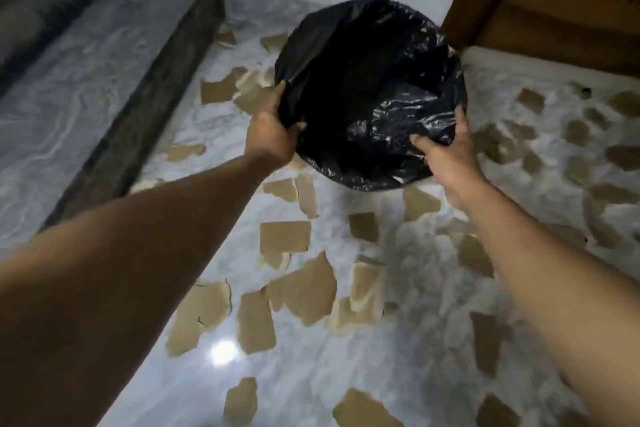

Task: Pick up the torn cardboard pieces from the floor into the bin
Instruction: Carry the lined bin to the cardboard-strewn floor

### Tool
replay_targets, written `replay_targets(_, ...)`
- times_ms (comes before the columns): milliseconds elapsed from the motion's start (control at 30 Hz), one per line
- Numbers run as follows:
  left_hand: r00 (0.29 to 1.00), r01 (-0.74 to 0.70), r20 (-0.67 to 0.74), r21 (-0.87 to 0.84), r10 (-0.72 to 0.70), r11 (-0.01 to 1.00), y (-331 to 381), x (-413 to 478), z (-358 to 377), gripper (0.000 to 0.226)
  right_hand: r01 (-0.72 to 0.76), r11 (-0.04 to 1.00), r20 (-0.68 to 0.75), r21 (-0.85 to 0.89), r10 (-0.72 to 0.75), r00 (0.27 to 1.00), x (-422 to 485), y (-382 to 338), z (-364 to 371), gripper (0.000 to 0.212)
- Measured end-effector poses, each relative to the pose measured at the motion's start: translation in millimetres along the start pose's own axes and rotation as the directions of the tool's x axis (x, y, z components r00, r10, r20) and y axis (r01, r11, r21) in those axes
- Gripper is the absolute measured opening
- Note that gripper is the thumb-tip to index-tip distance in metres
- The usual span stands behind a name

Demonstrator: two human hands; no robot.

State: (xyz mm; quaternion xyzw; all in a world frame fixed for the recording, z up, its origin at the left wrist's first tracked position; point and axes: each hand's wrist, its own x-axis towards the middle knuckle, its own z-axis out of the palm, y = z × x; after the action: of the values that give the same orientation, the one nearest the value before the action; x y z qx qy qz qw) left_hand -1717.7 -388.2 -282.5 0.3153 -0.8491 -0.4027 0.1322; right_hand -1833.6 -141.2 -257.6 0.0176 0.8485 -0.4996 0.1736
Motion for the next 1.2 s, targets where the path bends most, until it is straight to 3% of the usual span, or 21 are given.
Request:
replay_targets(100, 1.0, -0.019, 0.02, -0.098, 0.021, 0.995, -28.7, 38.8, 43.8, 0.079, -0.025, 1.0, 0.127, 0.013, 0.023, 0.992, 55.3, 20.2, 26.9, 0.08)
replay_targets(200, 0.997, -0.075, -0.002, -0.225, 0.076, 0.971, -59.3, 61.5, 80.5, 0.074, 0.029, 0.995, 0.181, 0.096, -0.046, 0.982, 91.4, 47.9, 49.6, 0.07)
replay_targets(300, 0.995, -0.101, -0.058, -0.398, 0.084, 0.912, -66.6, 81.6, 101.9, 0.065, 0.082, 0.965, 0.156, 0.25, -0.124, 0.98, 109.6, 67.4, 63.3, 0.087)
replay_targets(400, 0.994, -0.101, -0.085, -0.442, 0.07, 0.891, -58.6, 97.3, 108.8, 0.056, 0.101, 0.931, 0.125, 0.352, -0.154, 0.98, 107.4, 69.3, 71.1, 0.091)
replay_targets(500, 0.998, -0.055, -0.059, -0.398, 0.035, 0.916, -41.9, 99.0, 111.7, 0.046, 0.104, 0.925, 0.14, 0.365, -0.165, 0.976, 96.8, 62.3, 67.3, 0.089)
replay_targets(633, 0.998, -0.041, 0.041, -0.253, 0.053, 0.967, -18.2, 82.6, 103.5, 0.055, 0.079, 0.961, 0.206, 0.264, -0.136, 0.969, 79.6, 55.0, 56.4, 0.074)
replay_targets(700, 0.994, -0.044, 0.093, -0.185, 0.062, 0.982, -9.4, 72.2, 98.8, 0.051, 0.088, 0.973, 0.198, 0.215, -0.132, 0.971, 69.9, 57.2, 49.5, 0.071)
replay_targets(833, 0.989, -0.044, 0.137, -0.113, 0.059, 0.993, -5.2, 47.5, 95.7, 0.065, 0.116, 0.986, 0.193, 0.118, -0.137, 0.971, 50.2, 75.7, 42.3, 0.064)
replay_targets(900, 0.984, -0.086, 0.15, -0.076, 0.097, 0.993, -9.3, 26.6, 96.1, 0.058, 0.097, 0.992, 0.184, 0.076, -0.109, 0.977, 36.7, 89.0, 44.6, 0.05)
replay_targets(1000, 0.969, -0.171, 0.19, 0.039, 0.161, 0.984, -31.5, -23.7, 105.5, 0.043, 0.043, 0.999, 0.174, 0.004, -0.043, 0.984, 10.4, 119.1, 53.4, 0.036)
replay_targets(1100, 0.937, -0.228, 0.322, 0.266, 0.137, 0.937, -78.7, -74.2, 115.2, 0.054, 0.017, 0.995, 0.203, -0.096, 0.003, 0.979, -17.4, 155.8, 71.8, 0.053)
replay_targets(1200, 0.865, -0.301, 0.495, 0.387, 0.078, 0.872, -128.9, -141.5, 110.8, 0.053, 0.065, 0.959, 0.278, -0.277, 0.015, 0.961, -60.7, 202.4, 88.4, 0.051)
